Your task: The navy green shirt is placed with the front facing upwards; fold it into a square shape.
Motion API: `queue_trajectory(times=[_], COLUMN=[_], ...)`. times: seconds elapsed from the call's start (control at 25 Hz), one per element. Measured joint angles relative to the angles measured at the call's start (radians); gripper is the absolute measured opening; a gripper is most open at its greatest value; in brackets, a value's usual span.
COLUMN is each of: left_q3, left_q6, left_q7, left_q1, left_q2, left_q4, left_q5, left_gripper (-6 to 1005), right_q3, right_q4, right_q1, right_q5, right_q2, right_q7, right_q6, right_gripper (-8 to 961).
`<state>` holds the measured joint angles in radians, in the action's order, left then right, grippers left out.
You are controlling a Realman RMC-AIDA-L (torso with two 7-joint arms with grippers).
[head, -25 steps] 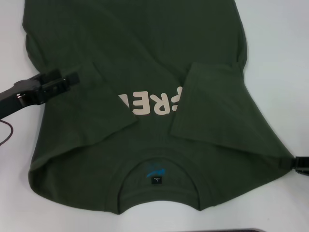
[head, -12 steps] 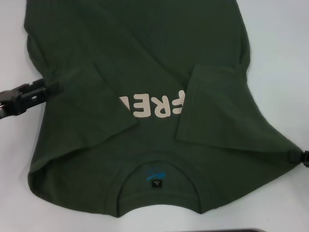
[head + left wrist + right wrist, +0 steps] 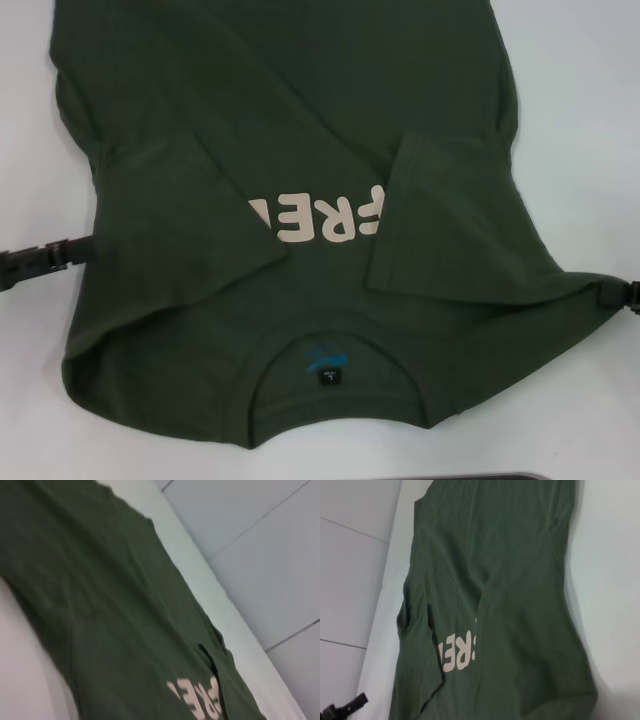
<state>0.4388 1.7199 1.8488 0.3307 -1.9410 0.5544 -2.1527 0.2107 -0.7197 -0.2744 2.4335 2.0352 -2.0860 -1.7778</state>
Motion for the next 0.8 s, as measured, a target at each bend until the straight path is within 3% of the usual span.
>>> queue_trajectory(times=[0.28, 0.8], left_q3=[-0.002, 0.005], left_q6=[0.064, 0.11], left_q7=[0.117, 0.265], left_q1=[-0.001, 0.032], left_q2=[0.029, 0.059], left_q4=[0.044, 0.071], left_q5=[-0.057, -0.28], left_gripper=[881, 876], right_q3=[-0.002, -0.002], right_q4=[-0.003, -0.001], right_q1=[0.0, -0.005], right_q5=[-0.009, -0.018], right_q2=[-0.012, -0.017], right_q7=[0.008, 0.017], right_q6=[0.002, 0.024], right_gripper=[44, 44])
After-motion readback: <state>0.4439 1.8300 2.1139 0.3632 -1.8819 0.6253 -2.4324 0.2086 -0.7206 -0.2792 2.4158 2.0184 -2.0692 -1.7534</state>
